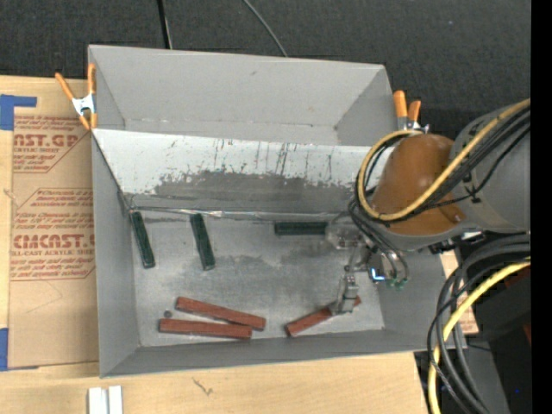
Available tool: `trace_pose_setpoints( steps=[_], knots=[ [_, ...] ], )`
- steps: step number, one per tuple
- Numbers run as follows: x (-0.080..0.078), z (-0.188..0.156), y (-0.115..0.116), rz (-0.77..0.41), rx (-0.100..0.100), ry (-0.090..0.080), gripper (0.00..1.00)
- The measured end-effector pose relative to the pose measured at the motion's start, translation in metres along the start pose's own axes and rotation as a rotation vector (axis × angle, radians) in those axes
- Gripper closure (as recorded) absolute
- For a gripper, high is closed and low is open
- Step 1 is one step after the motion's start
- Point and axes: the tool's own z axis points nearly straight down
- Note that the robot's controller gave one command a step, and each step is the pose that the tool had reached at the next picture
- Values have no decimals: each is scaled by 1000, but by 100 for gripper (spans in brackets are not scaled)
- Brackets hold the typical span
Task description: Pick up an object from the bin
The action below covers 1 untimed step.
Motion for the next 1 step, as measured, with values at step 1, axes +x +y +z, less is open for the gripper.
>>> trace_pose_setpoints(
  steps=[1],
  knots=[
    [6, 1, -22, -290, 1, -1, 100]
  ],
)
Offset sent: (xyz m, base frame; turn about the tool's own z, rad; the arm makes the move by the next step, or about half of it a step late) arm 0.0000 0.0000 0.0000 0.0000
